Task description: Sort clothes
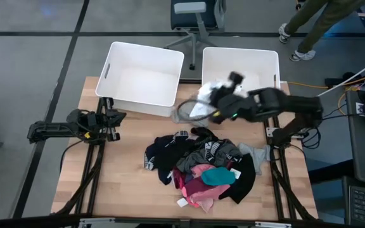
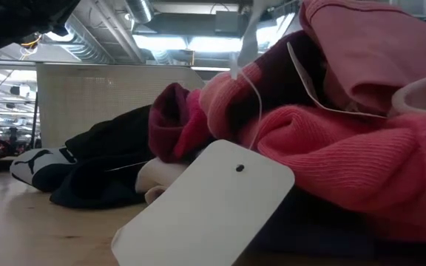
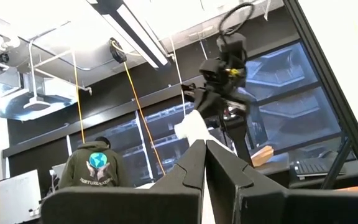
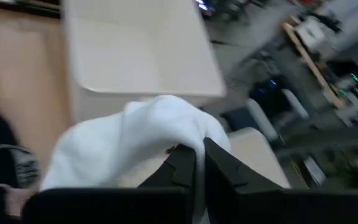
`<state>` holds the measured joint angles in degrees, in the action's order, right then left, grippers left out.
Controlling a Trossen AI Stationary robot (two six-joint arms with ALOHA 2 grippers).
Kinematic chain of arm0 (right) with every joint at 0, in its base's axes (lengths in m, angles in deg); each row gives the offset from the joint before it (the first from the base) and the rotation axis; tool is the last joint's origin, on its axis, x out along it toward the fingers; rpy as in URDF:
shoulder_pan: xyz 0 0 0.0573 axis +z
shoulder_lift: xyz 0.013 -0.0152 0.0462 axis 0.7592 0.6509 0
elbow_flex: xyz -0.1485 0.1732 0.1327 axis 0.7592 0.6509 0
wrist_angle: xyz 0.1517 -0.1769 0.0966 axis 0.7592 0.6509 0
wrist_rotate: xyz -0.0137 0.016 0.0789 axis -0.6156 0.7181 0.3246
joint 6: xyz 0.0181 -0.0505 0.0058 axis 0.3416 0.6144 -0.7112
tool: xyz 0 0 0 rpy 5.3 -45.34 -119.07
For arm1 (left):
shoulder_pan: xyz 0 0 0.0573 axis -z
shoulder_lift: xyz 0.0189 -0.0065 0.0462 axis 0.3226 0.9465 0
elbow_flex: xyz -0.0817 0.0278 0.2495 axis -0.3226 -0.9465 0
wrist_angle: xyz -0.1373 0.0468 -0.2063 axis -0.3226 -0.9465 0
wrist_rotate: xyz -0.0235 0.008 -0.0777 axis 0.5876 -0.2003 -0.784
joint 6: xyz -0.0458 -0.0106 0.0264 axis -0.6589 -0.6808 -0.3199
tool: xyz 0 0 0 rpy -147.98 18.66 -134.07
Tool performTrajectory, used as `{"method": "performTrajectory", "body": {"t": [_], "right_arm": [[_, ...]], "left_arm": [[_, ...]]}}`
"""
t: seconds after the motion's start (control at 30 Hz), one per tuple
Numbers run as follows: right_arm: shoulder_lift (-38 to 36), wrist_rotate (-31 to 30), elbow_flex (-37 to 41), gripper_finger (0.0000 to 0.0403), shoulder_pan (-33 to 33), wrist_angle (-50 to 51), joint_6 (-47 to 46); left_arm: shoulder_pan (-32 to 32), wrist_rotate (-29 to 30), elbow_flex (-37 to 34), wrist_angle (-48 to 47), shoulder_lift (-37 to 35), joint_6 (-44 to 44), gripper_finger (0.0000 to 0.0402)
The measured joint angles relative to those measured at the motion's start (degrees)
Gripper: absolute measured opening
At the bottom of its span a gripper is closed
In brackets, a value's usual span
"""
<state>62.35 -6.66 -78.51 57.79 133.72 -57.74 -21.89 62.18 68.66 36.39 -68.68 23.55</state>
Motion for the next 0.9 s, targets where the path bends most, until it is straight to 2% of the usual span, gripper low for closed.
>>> {"method": "performTrajectory", "body": {"t": [0.17,0.33,0.6,0.8,0.9], "right_arm": [[-5.7,-3.2,0.0,0.0021,-4.7,5.9,-4.3],[-9.4,-3.1,0.0,0.0021,-11.4,9.1,-6.5],[-10.6,-2.5,0.2,0.0021,-22.9,9.5,-6.6],[-10.6,-2.0,5.9,0.0021,-31.6,8.2,-6.5],[-10.6,1.2,10.6,0.0021,-35.9,6.8,-6.5]], "left_arm": [[0.0,0.0,0.0,0.1,0.0,0.0,0.0004],[0.0,0.0,0.0,0.1,0.0,0.0,0.0004],[0.0,0.0,0.0,0.1,0.0,0.0,0.0004],[0.0,0.0,0.0,0.1,0.0,0.0,0.0004],[0.0,0.0,0.0,0.1,0.0,0.0,0.0004]]}}
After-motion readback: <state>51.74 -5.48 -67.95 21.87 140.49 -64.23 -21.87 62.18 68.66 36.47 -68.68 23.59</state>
